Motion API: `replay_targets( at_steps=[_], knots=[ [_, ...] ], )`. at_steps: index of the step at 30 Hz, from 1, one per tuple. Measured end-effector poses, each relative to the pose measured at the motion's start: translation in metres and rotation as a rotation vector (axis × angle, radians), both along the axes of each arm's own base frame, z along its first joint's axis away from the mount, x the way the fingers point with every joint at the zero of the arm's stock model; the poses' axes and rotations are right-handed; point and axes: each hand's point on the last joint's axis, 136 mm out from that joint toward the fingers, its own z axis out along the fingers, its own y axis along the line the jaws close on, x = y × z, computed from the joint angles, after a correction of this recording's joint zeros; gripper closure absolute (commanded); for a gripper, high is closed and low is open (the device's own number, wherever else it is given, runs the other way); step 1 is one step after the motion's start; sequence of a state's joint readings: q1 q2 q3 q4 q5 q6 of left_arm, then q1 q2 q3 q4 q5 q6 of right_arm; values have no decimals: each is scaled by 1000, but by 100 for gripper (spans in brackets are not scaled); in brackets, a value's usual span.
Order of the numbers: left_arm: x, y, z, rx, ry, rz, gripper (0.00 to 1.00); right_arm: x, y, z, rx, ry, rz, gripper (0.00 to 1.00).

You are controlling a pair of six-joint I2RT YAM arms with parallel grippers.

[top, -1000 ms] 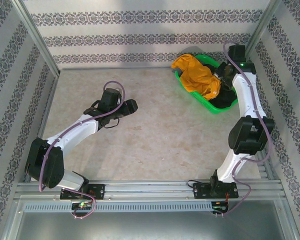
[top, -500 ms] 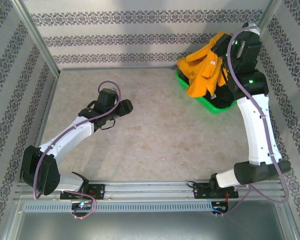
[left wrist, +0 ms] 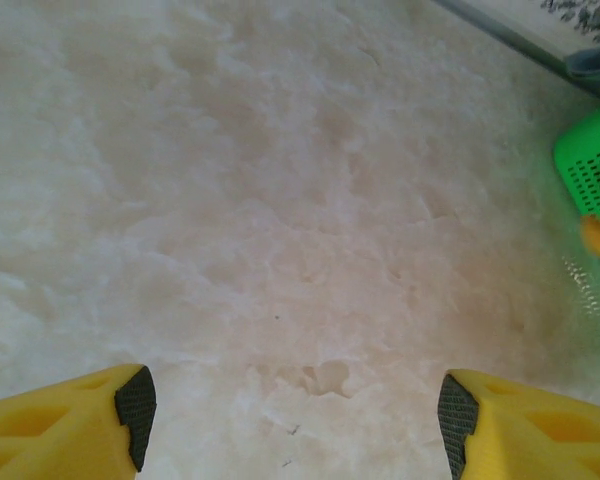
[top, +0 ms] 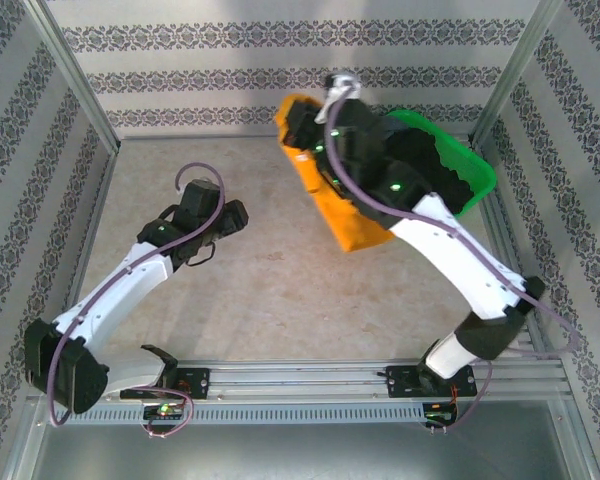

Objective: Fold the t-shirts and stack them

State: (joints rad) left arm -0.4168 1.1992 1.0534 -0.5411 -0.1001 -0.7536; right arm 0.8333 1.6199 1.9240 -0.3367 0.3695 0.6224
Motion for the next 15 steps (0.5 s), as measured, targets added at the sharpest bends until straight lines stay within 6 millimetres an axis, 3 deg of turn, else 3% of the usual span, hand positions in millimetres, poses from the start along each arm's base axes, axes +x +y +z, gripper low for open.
replay_targets(
  at_steps=[3, 5, 7, 12, 15],
  knots=[
    [-12, 11, 14, -4, -31, 31, 24, 12, 19, -17, -21, 16, 7, 100],
    [-20, 18, 21, -6, -47, 49, 24, 19, 20, -16, -27, 4, -2, 100],
    [-27, 25, 24, -6, -53, 67, 24, 24, 19, -2, -10, -27, -10, 100],
    [-43, 37, 28, 3, -51, 102, 24, 23, 0, 57, 82, -146, -36, 100],
    [-49, 43, 30, 8, -53, 122, 24, 13, -7, 62, 100, -161, -34, 100]
  ],
)
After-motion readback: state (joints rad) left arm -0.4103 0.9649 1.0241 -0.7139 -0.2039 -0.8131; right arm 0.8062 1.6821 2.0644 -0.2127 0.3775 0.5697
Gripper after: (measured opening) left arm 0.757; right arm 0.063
